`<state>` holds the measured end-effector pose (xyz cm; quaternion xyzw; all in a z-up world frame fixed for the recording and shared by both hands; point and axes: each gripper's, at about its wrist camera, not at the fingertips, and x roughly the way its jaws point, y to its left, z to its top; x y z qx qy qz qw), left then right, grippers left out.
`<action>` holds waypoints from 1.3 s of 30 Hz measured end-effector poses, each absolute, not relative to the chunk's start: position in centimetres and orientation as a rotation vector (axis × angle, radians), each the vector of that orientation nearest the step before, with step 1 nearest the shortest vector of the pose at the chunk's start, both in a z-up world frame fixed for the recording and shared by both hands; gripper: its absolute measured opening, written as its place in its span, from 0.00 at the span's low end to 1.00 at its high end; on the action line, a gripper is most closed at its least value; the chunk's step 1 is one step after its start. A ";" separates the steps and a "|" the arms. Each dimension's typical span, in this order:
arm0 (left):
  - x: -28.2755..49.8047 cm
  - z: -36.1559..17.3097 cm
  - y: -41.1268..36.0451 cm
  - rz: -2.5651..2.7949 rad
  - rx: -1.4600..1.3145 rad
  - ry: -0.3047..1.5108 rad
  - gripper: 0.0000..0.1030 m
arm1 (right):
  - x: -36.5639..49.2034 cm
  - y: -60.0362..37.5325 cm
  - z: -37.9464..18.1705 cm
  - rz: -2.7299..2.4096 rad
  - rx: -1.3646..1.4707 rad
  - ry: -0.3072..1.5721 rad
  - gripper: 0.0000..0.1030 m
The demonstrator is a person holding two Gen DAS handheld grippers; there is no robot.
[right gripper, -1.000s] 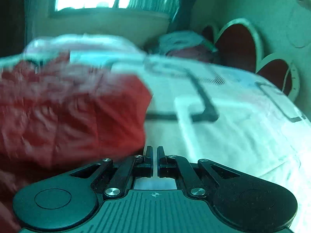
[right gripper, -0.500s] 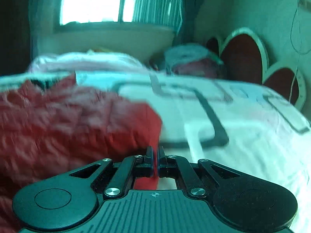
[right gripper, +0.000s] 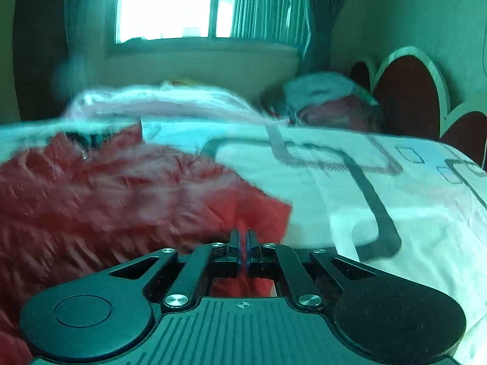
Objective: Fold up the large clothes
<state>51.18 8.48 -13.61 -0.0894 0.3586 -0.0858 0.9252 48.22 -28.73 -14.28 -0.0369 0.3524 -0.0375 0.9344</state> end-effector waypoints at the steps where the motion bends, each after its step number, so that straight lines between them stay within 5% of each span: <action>1: 51.3 -14.0 8.7 -0.178 -0.205 0.748 0.08 | 48.3 -28.9 -14.8 -0.078 -0.090 0.711 0.00; 4: 50.7 -13.0 9.0 -0.122 -0.187 0.726 0.27 | 48.1 -29.1 -13.9 -0.078 -0.122 0.695 0.01; 12: 50.0 -9.6 8.3 -0.151 -0.109 0.621 0.30 | 46.1 -34.7 -9.9 -0.136 0.123 0.551 0.01; 17: 51.1 -13.7 5.8 -0.211 -0.042 0.767 0.32 | 45.8 -31.2 -13.8 0.032 0.016 0.761 0.01; 20: 50.3 -12.5 6.1 -0.205 -0.032 0.750 0.31 | 44.6 -31.2 -13.3 -0.043 -0.041 0.745 0.01; 23: 48.9 -11.7 6.0 -0.218 -0.022 0.691 0.43 | 42.6 -31.3 -11.1 -0.015 -0.011 0.655 0.01; 32: 48.2 -12.7 5.4 -0.191 0.001 0.744 0.45 | 42.0 -29.1 -12.5 -0.006 -0.061 0.732 0.01; 37: 45.4 -11.7 6.0 -0.158 0.031 0.694 0.86 | 39.6 -30.1 -11.0 -0.056 -0.005 0.699 0.01; 38: 44.9 -11.5 6.0 -0.146 0.044 0.693 0.87 | 39.5 -30.2 -10.7 -0.065 0.005 0.704 0.11; 39: 44.4 -11.3 6.2 -0.142 0.044 0.694 0.87 | 39.1 -30.3 -10.5 -0.078 0.017 0.702 0.54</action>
